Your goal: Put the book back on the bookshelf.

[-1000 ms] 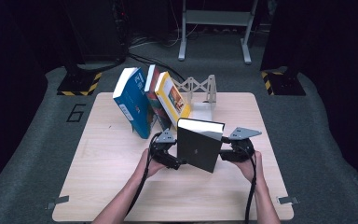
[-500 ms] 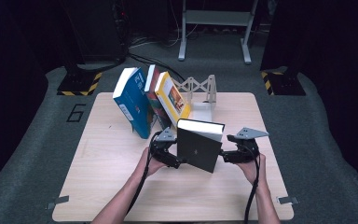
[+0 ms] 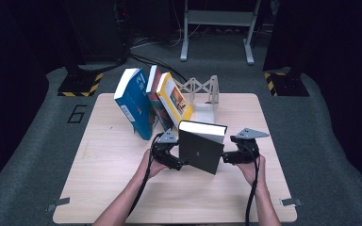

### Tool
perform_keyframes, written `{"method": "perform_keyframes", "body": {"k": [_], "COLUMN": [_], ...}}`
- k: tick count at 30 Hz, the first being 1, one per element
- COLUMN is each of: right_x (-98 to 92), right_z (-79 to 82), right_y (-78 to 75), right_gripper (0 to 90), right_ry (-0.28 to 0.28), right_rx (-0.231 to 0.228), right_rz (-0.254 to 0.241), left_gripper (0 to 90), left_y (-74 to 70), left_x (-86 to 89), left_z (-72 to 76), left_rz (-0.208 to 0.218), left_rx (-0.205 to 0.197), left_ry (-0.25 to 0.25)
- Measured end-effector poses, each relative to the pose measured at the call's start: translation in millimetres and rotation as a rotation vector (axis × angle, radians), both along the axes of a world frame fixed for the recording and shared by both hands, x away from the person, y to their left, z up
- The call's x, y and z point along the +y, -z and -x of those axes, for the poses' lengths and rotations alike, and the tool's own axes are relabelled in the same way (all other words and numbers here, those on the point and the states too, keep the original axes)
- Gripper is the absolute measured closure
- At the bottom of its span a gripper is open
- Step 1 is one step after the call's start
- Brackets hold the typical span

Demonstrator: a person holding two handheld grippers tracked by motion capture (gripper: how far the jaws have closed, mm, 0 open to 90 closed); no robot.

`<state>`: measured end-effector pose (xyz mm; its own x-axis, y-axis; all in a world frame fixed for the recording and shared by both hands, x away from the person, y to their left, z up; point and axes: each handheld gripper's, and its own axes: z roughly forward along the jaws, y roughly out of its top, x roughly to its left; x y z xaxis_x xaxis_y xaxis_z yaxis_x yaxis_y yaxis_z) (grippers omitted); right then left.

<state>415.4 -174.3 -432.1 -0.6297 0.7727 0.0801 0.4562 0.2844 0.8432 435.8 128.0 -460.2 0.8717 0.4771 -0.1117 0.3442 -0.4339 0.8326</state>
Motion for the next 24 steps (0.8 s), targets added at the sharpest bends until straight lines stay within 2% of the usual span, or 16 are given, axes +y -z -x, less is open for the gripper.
{"method": "perform_keyframes", "body": {"k": [6,11,16,20,24], "right_x": [0.6,0.1,0.6,1.5,1.7], "right_z": [-1.7,-1.9,-1.1,0.0,0.2], "right_y": [0.4,1.0,0.9,0.4,0.2], "right_gripper": [15.7,18.9,20.1,20.0,19.9], "right_ry": [0.002,-0.023,-0.037,-0.036,-0.037], "right_rx": [-0.001,-0.004,-0.007,-0.010,-0.007], "right_rz": [-0.011,-0.026,-0.027,-0.021,-0.018], "left_gripper": [5.0,4.7,4.8,4.1,4.1], "left_y": [-0.5,-0.4,-0.8,-4.2,-5.4], "left_x": [2.0,2.4,1.7,-4.9,-7.2], "left_z": [3.8,6.1,1.8,-3.8,-5.7], "left_rz": [0.011,0.018,0.025,0.025,0.026], "left_rx": [-0.004,-0.006,-0.007,-0.026,-0.021], "left_ry": [-0.004,-0.009,-0.001,-0.010,-0.009]}}
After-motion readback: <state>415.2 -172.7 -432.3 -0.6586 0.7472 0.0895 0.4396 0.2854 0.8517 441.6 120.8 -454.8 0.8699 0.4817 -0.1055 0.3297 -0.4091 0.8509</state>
